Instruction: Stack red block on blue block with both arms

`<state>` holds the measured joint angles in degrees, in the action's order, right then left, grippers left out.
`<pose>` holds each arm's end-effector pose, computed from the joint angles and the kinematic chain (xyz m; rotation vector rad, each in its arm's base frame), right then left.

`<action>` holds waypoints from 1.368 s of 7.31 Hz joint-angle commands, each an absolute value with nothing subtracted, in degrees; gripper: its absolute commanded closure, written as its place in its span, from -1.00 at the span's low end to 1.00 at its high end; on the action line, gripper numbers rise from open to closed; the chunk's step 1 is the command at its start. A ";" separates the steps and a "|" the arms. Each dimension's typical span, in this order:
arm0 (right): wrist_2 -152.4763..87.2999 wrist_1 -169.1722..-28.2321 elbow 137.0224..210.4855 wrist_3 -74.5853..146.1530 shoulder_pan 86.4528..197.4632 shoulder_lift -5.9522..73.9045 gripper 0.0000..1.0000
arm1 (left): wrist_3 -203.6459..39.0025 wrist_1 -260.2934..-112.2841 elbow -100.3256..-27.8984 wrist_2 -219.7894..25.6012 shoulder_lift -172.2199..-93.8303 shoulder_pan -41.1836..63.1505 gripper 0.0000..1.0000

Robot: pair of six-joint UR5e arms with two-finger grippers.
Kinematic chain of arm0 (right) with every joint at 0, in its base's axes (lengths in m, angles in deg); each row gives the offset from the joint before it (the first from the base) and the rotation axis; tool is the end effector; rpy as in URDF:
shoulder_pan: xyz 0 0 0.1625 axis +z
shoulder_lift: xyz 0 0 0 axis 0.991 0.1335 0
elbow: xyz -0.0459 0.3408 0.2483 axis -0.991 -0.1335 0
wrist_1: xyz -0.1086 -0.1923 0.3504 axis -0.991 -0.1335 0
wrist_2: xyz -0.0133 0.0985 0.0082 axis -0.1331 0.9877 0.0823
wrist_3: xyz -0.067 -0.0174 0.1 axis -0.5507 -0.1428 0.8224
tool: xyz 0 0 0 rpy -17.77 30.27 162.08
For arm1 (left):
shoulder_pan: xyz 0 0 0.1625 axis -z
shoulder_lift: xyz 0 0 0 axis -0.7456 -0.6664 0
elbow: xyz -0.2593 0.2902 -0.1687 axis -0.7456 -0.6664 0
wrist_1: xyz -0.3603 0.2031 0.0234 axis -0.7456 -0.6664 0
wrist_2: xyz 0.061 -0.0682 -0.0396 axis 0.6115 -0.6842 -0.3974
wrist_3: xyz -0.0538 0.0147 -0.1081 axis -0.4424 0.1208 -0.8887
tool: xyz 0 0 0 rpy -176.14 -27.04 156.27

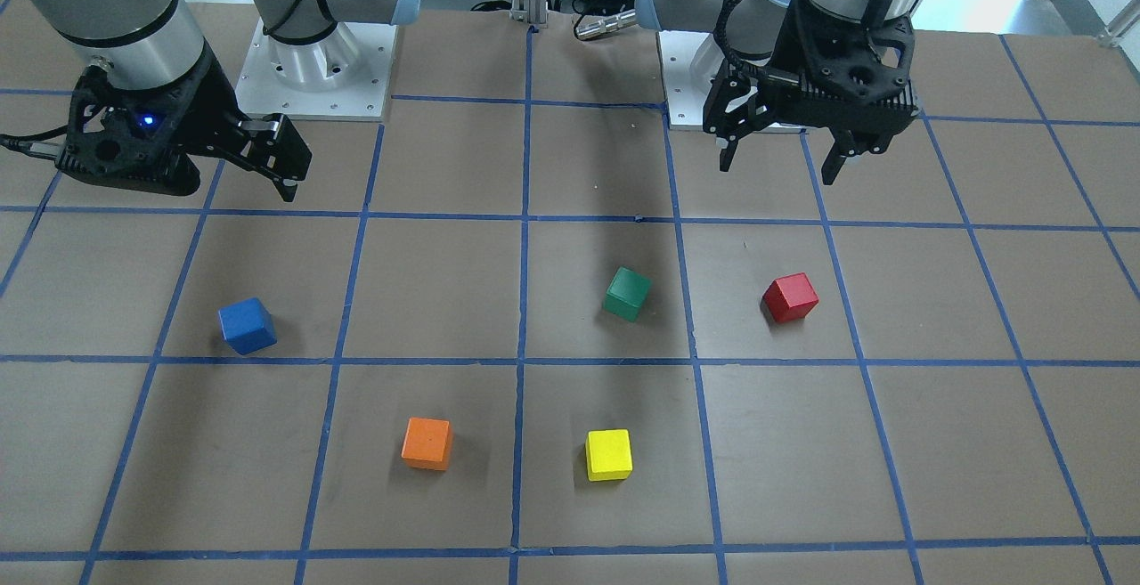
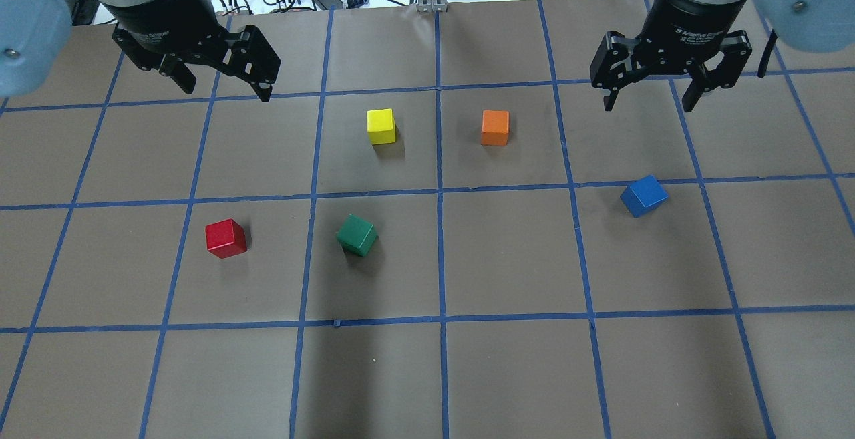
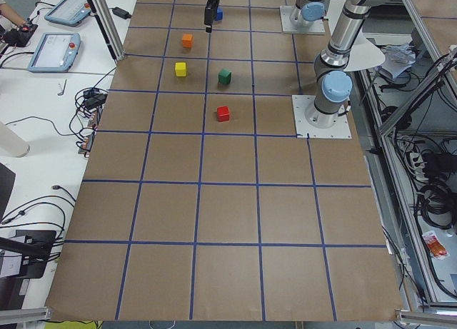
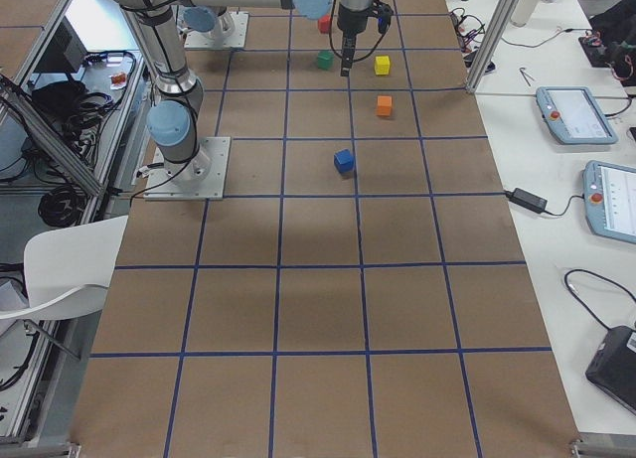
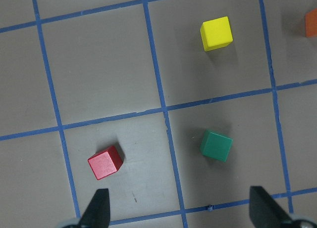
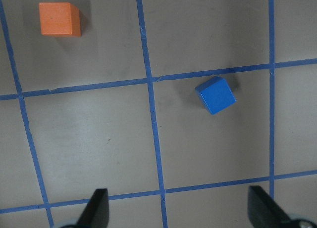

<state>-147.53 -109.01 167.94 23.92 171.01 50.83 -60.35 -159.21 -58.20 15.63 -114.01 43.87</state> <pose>0.1175 -0.5120 0.4558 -0.1595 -3.1010 -0.0900 -0.1489 -0.5005 0.5044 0.2517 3.1035 -0.1386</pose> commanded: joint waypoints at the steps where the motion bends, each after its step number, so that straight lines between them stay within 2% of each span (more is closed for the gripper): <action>1: -147.63 -108.88 167.95 23.94 171.01 50.83 -1.00 | -60.56 -159.48 -58.31 16.36 -113.44 43.90 -1.00; 7: -147.28 -108.97 168.12 24.47 171.01 50.92 -1.00 | -62.57 -162.20 -57.95 16.20 -115.10 42.76 -1.00; 8: -147.19 -108.97 168.12 24.47 171.01 50.92 -1.00 | -61.62 -162.12 -59.87 16.20 -116.14 39.97 -1.00; 10: -147.19 -108.97 168.12 24.47 171.01 50.83 -1.00 | -57.69 -155.84 -69.60 15.67 -117.29 31.89 -1.00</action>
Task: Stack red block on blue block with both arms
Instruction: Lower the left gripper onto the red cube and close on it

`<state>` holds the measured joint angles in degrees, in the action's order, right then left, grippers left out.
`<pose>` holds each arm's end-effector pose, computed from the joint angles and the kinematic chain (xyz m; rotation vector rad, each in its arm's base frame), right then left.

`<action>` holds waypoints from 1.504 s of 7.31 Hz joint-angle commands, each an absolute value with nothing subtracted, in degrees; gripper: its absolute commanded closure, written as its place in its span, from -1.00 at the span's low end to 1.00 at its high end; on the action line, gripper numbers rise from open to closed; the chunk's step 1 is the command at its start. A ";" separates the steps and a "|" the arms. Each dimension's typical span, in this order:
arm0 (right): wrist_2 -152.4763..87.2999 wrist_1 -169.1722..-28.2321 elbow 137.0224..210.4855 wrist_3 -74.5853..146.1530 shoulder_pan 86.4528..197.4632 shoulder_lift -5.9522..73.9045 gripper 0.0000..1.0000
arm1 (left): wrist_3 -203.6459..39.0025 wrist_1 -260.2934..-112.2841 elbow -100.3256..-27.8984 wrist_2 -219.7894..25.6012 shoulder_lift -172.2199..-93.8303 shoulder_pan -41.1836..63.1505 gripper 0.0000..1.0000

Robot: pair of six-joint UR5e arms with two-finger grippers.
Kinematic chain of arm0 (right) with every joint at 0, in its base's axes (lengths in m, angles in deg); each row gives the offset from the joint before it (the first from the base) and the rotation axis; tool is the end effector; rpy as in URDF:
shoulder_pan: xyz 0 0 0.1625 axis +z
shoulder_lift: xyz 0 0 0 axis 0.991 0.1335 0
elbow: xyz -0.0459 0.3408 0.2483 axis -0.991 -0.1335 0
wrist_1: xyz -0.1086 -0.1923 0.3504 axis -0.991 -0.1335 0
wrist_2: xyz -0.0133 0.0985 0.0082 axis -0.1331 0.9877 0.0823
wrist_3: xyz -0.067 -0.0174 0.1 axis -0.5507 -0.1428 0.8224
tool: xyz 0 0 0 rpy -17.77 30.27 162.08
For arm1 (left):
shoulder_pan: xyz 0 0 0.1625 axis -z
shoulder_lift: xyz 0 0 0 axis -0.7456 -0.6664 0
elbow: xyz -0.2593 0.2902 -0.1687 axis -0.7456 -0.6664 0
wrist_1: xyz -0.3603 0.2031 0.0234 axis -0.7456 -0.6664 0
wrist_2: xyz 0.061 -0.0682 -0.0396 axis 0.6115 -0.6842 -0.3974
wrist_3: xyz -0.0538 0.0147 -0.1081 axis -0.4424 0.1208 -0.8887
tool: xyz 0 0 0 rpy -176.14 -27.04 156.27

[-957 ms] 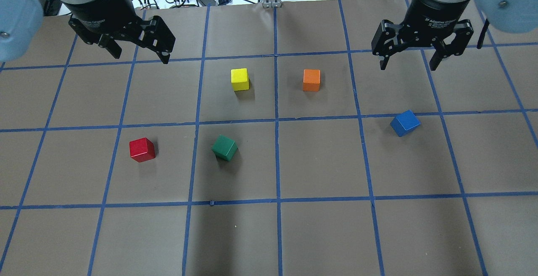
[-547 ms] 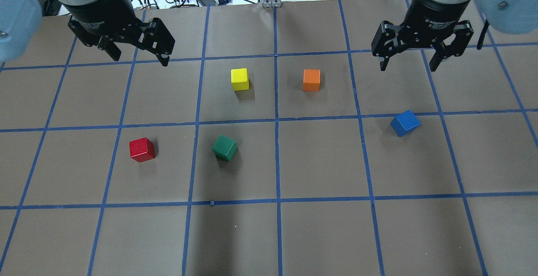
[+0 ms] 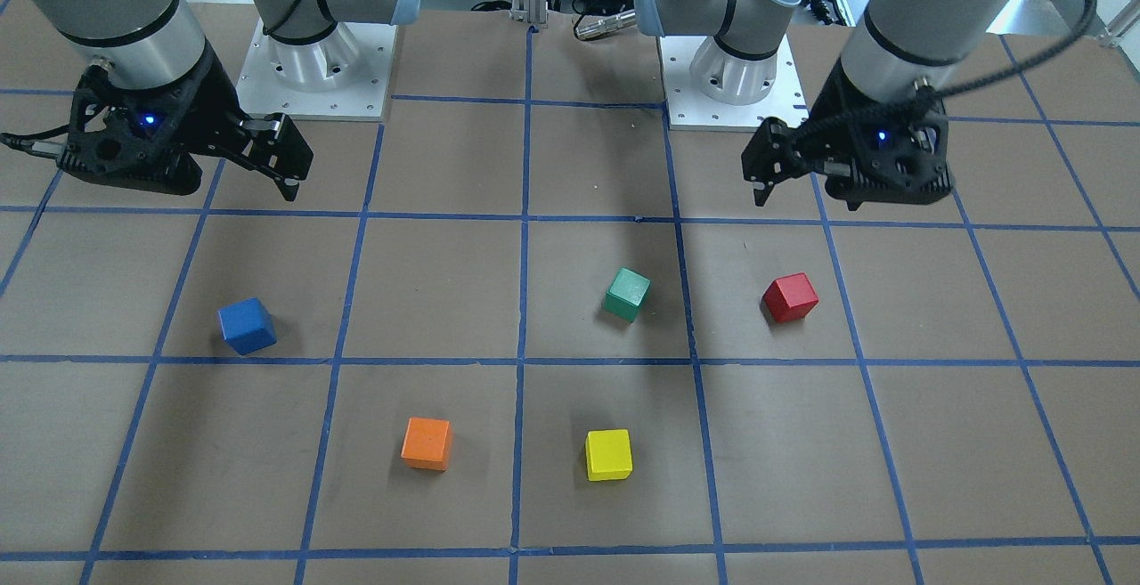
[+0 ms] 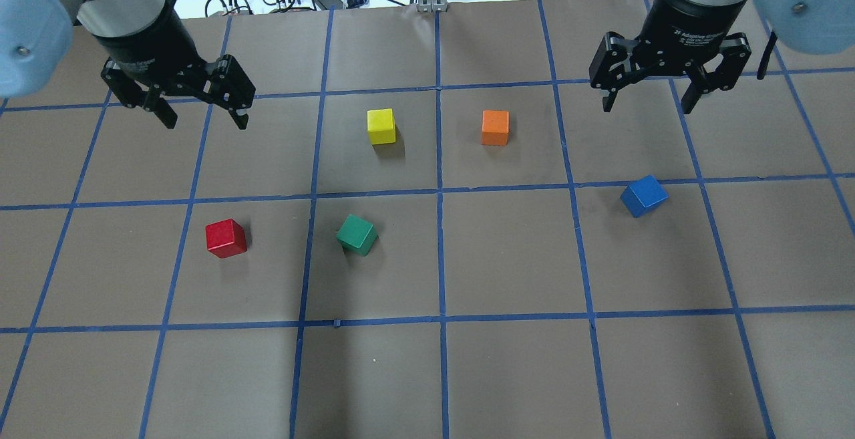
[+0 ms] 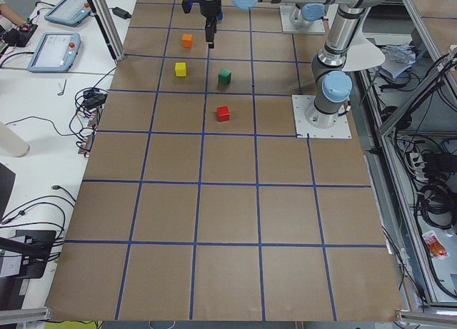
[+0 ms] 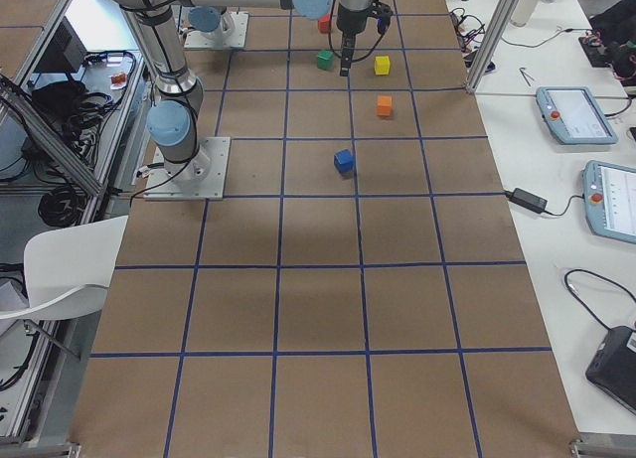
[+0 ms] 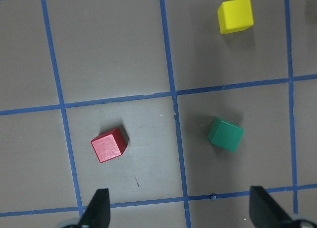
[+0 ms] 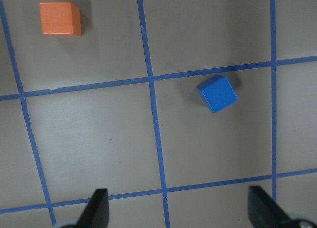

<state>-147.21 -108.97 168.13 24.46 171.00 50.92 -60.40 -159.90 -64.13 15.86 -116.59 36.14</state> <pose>0.1181 -0.5111 0.4549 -0.1749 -3.1053 -0.0939 -0.0798 -0.5158 0.4294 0.0435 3.1224 0.1139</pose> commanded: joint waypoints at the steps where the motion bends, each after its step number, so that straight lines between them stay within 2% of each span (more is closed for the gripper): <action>1: -147.45 -108.97 168.12 24.56 171.01 51.00 -1.00 | -55.31 -149.44 -75.04 15.84 -118.34 29.07 -1.00; 3: -147.54 -108.88 168.21 24.47 170.92 50.92 -1.00 | -54.59 -135.64 -85.77 15.67 -119.66 24.93 -1.00; 5: -147.54 -108.88 168.12 24.56 171.01 50.92 -1.00 | -55.02 -125.86 -92.56 15.58 -123.17 24.12 -1.00; 8: -147.54 -108.88 168.21 24.56 170.92 50.92 -1.00 | -55.38 -121.69 -93.64 15.58 -127.65 24.12 -1.00; 9: -147.54 -108.88 168.21 24.56 171.01 50.83 -1.00 | -55.03 -121.86 -93.47 15.58 -128.97 24.30 -0.29; 11: -147.54 -108.88 168.21 24.56 171.01 50.92 -1.00 | -54.93 -122.04 -93.12 16.11 -128.99 24.65 0.89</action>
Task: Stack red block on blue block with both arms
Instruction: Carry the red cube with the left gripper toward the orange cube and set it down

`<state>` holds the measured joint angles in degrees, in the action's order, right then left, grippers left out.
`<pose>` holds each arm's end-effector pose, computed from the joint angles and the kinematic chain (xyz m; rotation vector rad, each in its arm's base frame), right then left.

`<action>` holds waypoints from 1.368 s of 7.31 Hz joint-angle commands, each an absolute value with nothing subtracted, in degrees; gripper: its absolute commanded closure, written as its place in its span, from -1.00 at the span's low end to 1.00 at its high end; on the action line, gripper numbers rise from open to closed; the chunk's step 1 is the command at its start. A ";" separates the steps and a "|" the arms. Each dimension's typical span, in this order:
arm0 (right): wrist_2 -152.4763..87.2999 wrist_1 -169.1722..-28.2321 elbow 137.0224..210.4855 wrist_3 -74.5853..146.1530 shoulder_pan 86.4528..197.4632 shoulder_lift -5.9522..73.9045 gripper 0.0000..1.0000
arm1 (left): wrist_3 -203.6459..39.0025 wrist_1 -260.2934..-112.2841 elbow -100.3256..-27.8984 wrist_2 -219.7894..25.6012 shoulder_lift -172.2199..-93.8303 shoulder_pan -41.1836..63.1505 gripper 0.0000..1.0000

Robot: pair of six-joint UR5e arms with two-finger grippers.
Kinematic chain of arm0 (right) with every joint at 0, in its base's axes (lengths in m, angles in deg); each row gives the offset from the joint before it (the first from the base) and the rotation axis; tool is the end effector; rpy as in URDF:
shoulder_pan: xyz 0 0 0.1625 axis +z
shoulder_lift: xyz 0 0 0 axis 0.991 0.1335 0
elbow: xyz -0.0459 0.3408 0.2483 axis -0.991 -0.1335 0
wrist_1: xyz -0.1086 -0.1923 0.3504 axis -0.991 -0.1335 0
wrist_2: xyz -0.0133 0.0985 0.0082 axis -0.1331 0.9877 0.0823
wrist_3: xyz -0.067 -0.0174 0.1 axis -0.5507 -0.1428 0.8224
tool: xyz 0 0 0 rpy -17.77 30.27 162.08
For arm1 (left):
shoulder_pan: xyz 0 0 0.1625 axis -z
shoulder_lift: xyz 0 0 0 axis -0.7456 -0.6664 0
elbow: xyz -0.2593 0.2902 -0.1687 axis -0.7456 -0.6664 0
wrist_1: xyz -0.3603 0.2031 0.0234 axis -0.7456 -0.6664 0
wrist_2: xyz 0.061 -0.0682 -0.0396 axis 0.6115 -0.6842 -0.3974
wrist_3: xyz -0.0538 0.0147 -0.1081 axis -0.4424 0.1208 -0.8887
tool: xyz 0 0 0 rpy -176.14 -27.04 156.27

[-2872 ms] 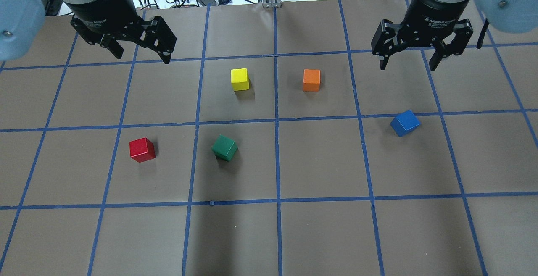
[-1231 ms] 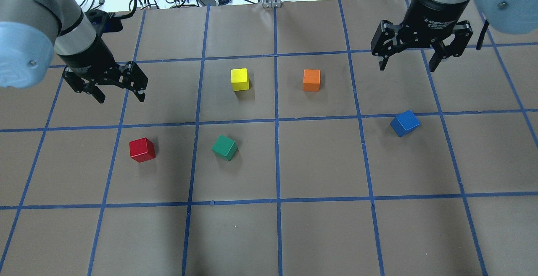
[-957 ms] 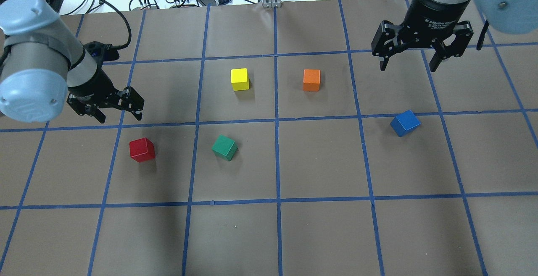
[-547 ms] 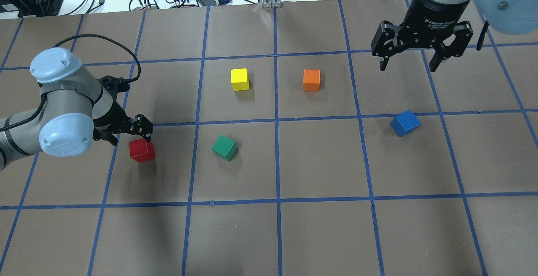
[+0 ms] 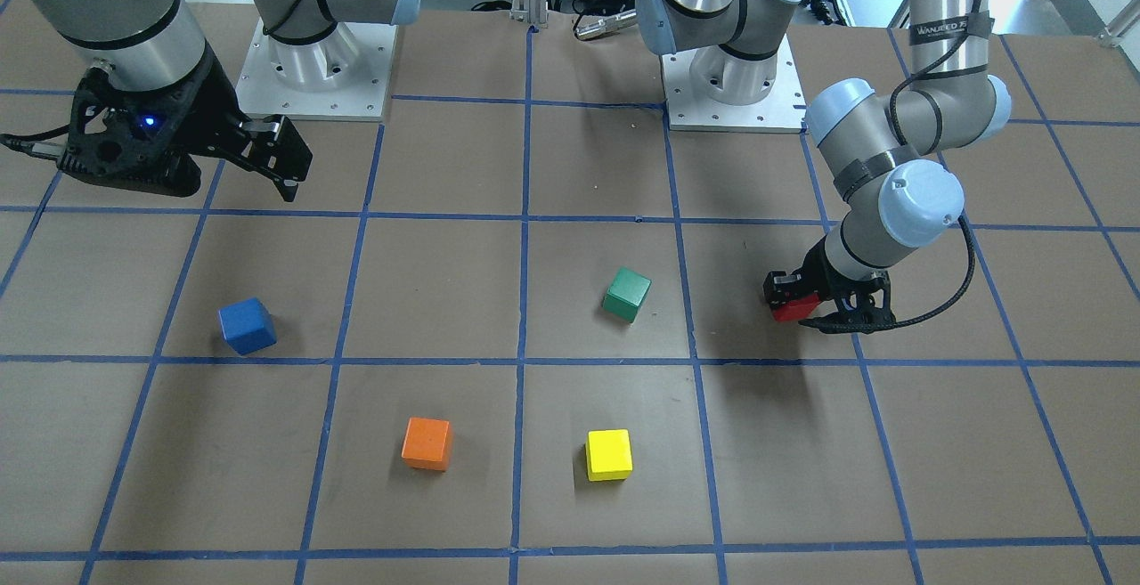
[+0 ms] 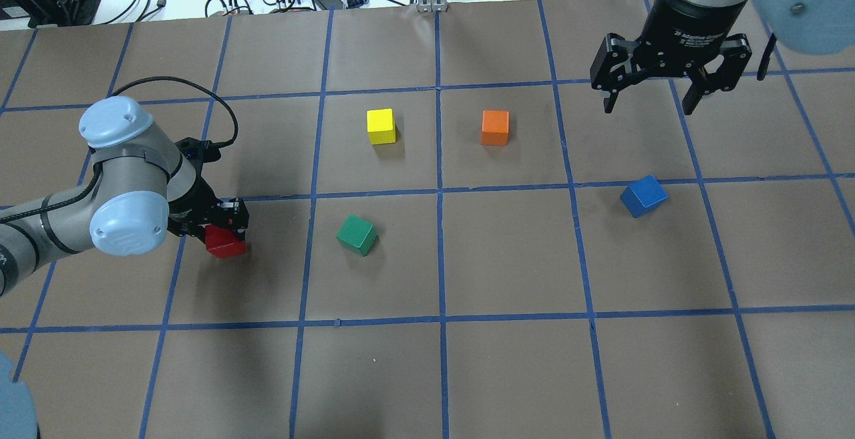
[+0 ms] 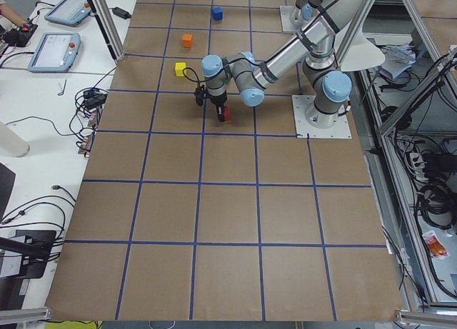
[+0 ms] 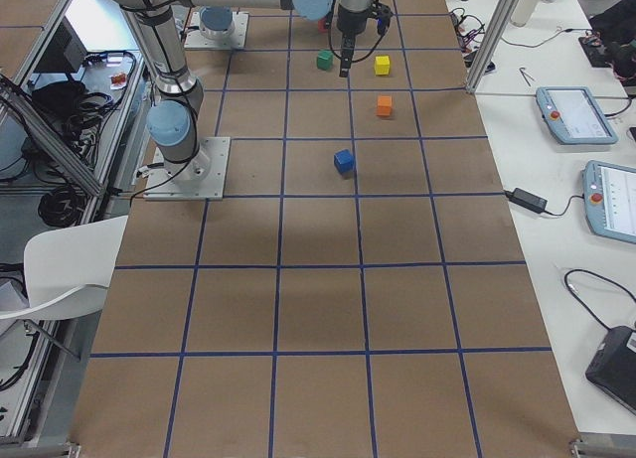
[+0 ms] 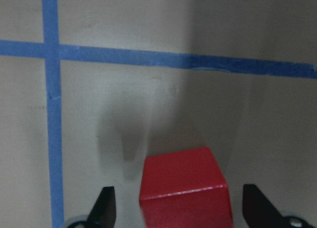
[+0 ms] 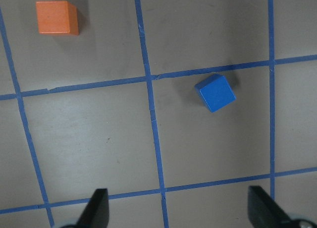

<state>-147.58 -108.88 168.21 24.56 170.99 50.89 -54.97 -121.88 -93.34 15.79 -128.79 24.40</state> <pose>0.1172 -0.5109 0.4538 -0.1771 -3.0984 -0.0988 0.0161 -0.4876 0.1581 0.1274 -3.1214 -0.2056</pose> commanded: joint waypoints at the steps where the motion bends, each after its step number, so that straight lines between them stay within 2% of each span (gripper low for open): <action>1: -147.63 -108.88 168.21 24.56 170.92 50.83 -1.00 | -54.85 -122.39 -92.94 16.11 -128.55 24.74 0.90; 2: -147.63 -108.79 168.21 24.38 171.01 50.83 -1.00 | -53.89 -124.48 -91.11 15.94 -127.59 25.35 0.90; 3: -147.63 -108.79 168.21 24.38 170.92 50.92 -1.00 | -53.71 -130.85 -85.70 15.41 -127.15 26.66 0.90; 5: -147.72 -108.88 168.21 23.69 171.01 50.74 -1.00 | -54.75 -141.25 -71.30 15.49 -128.97 37.33 0.89; 6: -147.72 -108.88 168.21 23.68 171.01 50.83 -1.00 | -57.98 -142.16 -68.71 15.15 -130.12 42.79 0.89; 10: -147.81 -108.34 169.26 23.76 170.92 50.92 -1.00 | -76.87 -132.35 -67.36 11.45 -136.53 59.60 0.89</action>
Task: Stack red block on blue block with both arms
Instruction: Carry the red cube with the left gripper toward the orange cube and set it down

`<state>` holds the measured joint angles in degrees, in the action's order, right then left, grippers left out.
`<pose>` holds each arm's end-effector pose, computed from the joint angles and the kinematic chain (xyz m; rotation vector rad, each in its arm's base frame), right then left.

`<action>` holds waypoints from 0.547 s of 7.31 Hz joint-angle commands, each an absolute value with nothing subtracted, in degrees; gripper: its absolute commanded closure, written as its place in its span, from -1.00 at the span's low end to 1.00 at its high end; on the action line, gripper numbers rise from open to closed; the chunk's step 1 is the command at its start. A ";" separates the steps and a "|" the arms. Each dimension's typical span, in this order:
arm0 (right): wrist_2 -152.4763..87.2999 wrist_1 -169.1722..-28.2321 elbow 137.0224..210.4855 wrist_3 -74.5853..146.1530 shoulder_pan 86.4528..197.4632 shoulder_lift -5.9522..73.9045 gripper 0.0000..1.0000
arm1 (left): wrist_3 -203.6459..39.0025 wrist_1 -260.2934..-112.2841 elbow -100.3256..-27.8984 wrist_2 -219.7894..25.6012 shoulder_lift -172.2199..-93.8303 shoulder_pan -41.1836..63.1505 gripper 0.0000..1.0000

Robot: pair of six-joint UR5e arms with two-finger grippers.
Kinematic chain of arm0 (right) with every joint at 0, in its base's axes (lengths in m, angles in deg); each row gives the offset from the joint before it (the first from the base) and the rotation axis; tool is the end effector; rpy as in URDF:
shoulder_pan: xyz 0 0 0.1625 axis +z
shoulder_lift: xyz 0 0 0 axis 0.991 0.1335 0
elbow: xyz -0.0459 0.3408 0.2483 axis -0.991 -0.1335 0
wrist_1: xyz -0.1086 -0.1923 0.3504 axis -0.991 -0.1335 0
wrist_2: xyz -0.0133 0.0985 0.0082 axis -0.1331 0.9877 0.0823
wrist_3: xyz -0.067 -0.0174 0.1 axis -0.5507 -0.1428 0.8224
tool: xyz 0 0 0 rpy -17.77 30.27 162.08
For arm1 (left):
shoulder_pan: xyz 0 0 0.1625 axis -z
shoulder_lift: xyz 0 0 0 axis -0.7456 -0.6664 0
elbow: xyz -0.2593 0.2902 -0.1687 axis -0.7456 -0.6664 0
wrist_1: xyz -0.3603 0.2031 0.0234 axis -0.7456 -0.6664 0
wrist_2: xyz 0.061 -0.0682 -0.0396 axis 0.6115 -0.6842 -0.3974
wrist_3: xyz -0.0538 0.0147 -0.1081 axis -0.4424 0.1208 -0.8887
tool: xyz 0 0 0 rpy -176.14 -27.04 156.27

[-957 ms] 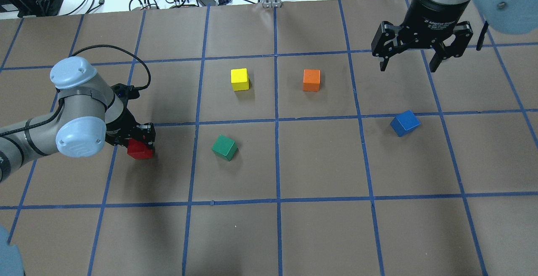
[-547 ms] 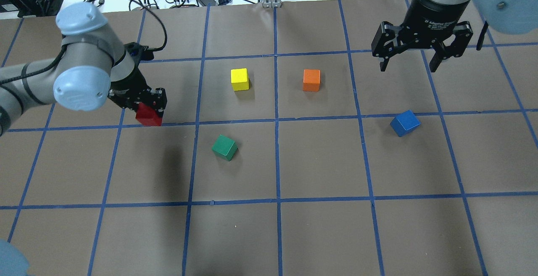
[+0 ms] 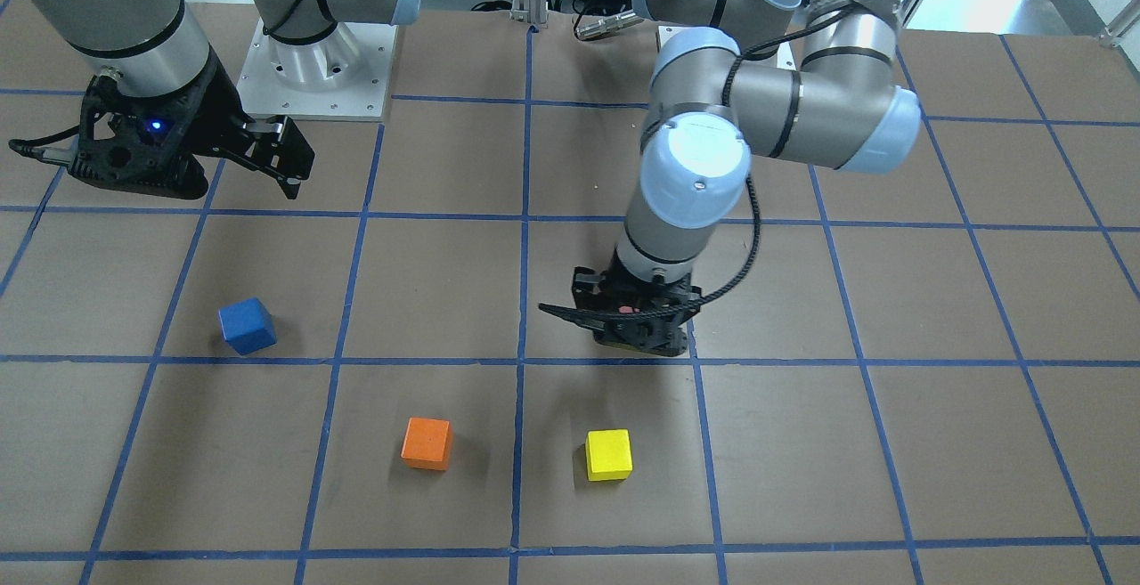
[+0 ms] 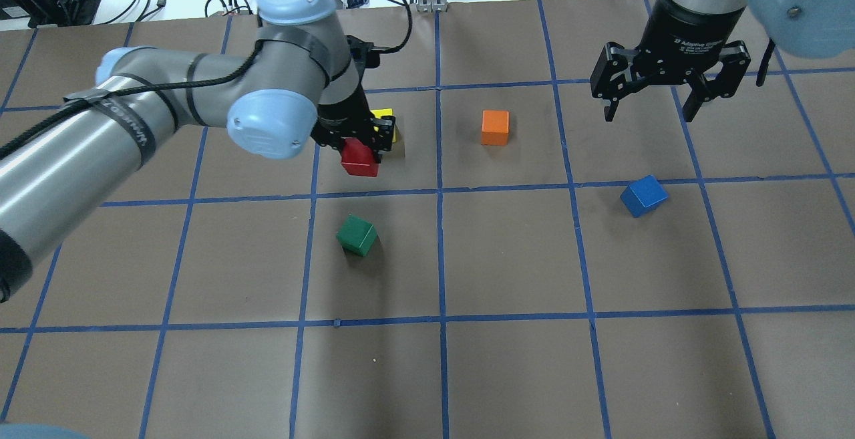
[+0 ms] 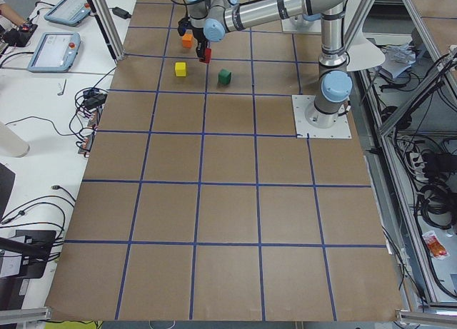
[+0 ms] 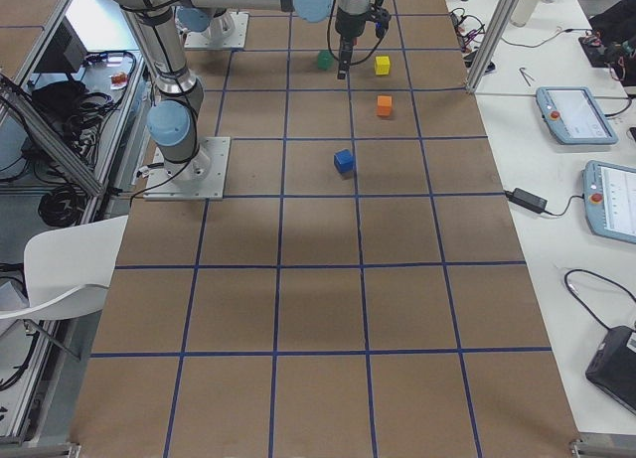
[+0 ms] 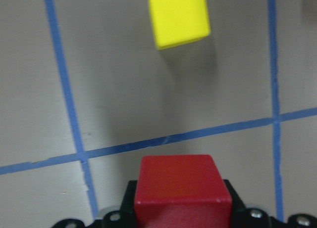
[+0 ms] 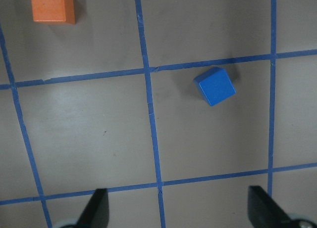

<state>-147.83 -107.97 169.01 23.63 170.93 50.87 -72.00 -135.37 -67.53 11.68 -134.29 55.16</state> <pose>0.1162 -0.5071 0.4455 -0.1521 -3.0933 -0.1457 -0.2750 -0.5557 0.2691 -0.2416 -3.0861 -0.0279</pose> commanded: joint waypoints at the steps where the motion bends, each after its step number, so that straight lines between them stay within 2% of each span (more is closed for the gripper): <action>1: -147.72 -108.53 169.26 24.11 170.83 50.92 -1.00 | -78.21 -129.28 -67.36 11.45 -138.63 61.80 0.89; 4: -147.55 -108.27 169.26 24.47 170.83 50.92 -1.00 | -80.25 -123.20 -67.36 11.63 -143.56 63.58 0.77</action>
